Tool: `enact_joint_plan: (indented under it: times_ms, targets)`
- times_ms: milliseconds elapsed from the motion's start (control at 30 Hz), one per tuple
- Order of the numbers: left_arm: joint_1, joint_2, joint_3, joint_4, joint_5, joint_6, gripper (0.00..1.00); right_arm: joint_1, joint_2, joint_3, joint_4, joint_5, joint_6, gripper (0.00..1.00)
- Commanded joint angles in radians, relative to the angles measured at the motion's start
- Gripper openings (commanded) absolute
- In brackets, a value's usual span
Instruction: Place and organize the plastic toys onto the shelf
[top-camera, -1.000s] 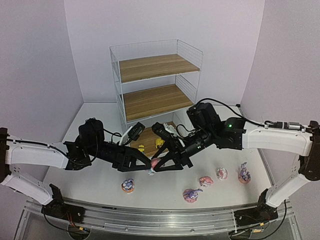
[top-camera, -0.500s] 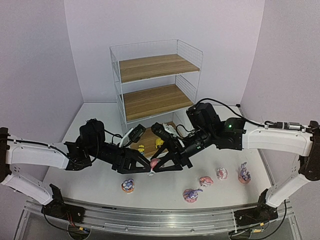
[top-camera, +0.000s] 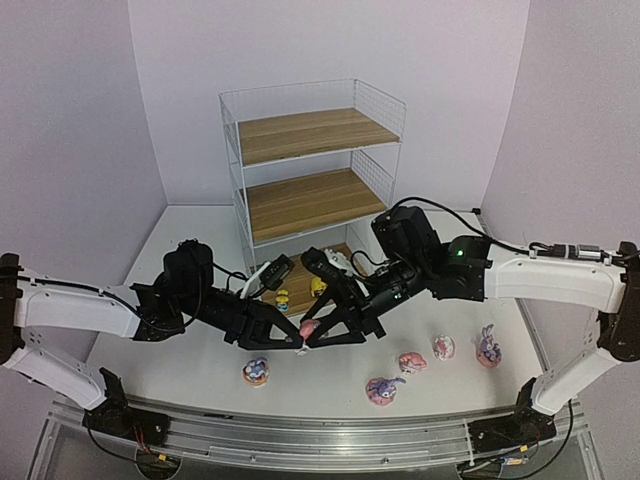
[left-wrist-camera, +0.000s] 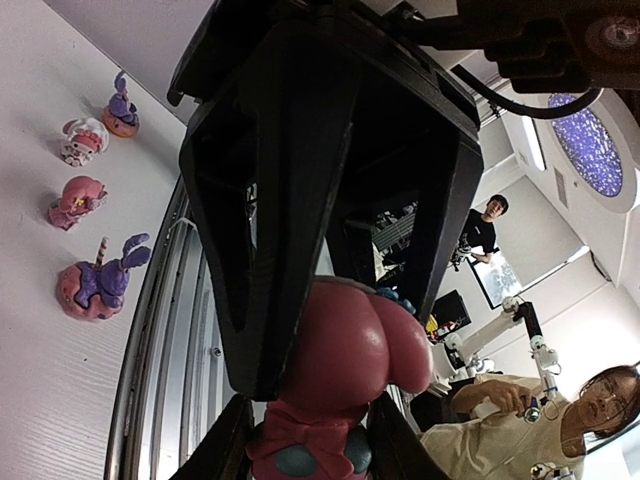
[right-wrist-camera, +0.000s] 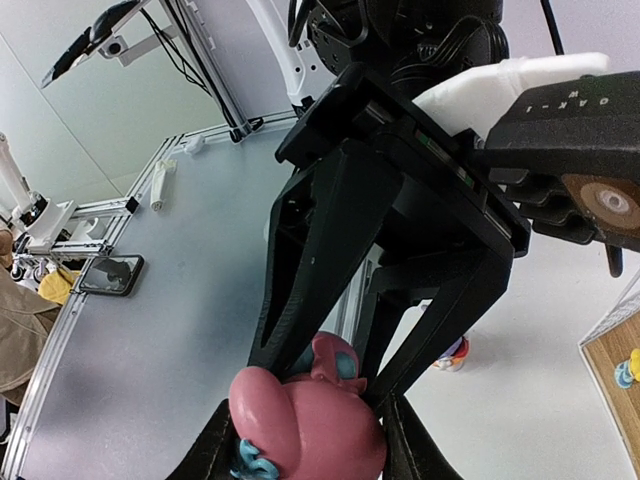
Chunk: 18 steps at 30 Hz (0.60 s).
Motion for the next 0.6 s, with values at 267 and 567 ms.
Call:
enact_joint_plan:
  times_ms: [267, 567]
  targets:
    - [-0.012, -0.041, 0.053, -0.005, -0.075, 0.063, 0.00, -0.006, -0.033, 0.064, 0.034, 0.163, 0.127, 0.79]
    - [-0.012, -0.120, 0.073, -0.093, -0.359, 0.199, 0.00, -0.006, -0.142, 0.042, 0.114, 0.406, 0.430, 0.94]
